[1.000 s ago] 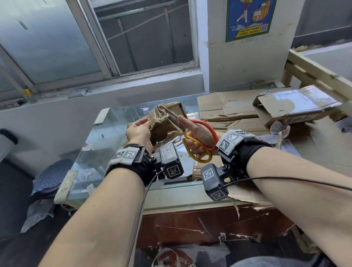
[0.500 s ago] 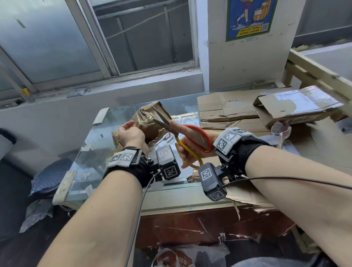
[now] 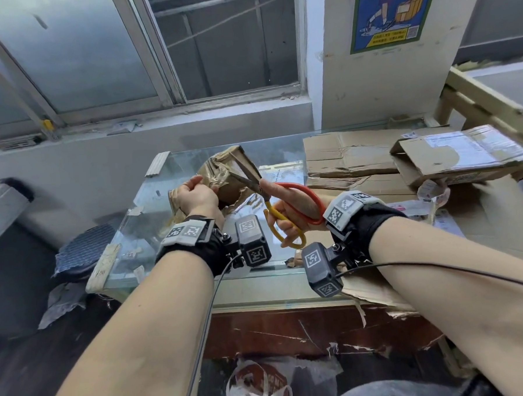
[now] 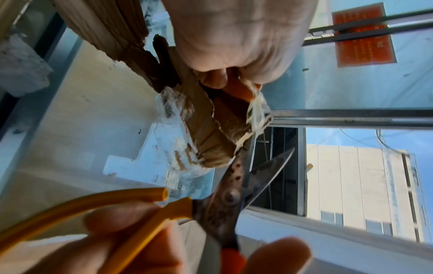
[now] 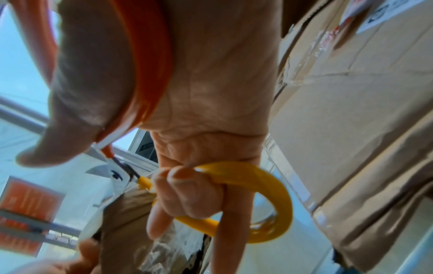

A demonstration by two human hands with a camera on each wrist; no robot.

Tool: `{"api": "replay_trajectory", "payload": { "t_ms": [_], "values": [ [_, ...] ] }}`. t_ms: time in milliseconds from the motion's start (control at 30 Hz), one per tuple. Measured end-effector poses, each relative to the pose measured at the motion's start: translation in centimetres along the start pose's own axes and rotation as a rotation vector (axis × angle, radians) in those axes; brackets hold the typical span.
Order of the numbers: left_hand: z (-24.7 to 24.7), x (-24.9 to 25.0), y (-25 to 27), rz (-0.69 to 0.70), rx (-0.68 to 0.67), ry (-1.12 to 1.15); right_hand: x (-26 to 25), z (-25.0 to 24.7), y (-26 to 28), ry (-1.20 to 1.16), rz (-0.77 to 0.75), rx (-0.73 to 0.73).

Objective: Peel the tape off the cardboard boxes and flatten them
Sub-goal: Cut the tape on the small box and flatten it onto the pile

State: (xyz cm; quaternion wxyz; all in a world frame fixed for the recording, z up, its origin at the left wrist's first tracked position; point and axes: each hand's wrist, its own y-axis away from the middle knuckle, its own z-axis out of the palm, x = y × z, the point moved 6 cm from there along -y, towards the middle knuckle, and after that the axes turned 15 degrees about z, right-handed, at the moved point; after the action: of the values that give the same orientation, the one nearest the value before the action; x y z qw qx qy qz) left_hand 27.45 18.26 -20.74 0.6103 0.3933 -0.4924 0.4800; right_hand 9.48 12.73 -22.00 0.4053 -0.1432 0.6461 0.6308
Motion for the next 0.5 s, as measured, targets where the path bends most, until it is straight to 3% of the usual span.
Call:
{"api": "replay_trajectory", "payload": {
  "t_ms": [100, 167, 233, 367, 500],
  "values": [
    [-1.1, 0.6, -0.5, 0.005, 0.110, 0.048, 0.0, -0.3, 0.3, -0.050, -0.011, 0.017],
    [-1.5, 0.9, -0.8, 0.003, 0.116, 0.065, 0.1, -1.2, 0.4, -0.098, 0.010, 0.109],
    [-1.4, 0.9, -0.8, -0.010, 0.051, 0.075, 0.1, -2.2, 0.5, -0.056, 0.063, 0.281],
    [-0.8, 0.7, 0.2, -0.030, -0.074, 0.116, 0.1, -3.0, 0.7, 0.306, 0.212, 0.614],
    [-1.4, 1.4, 0.5, 0.005, -0.127, 0.065, 0.9, -3.0, -0.7, 0.354, 0.280, 0.686]
  ]
}}
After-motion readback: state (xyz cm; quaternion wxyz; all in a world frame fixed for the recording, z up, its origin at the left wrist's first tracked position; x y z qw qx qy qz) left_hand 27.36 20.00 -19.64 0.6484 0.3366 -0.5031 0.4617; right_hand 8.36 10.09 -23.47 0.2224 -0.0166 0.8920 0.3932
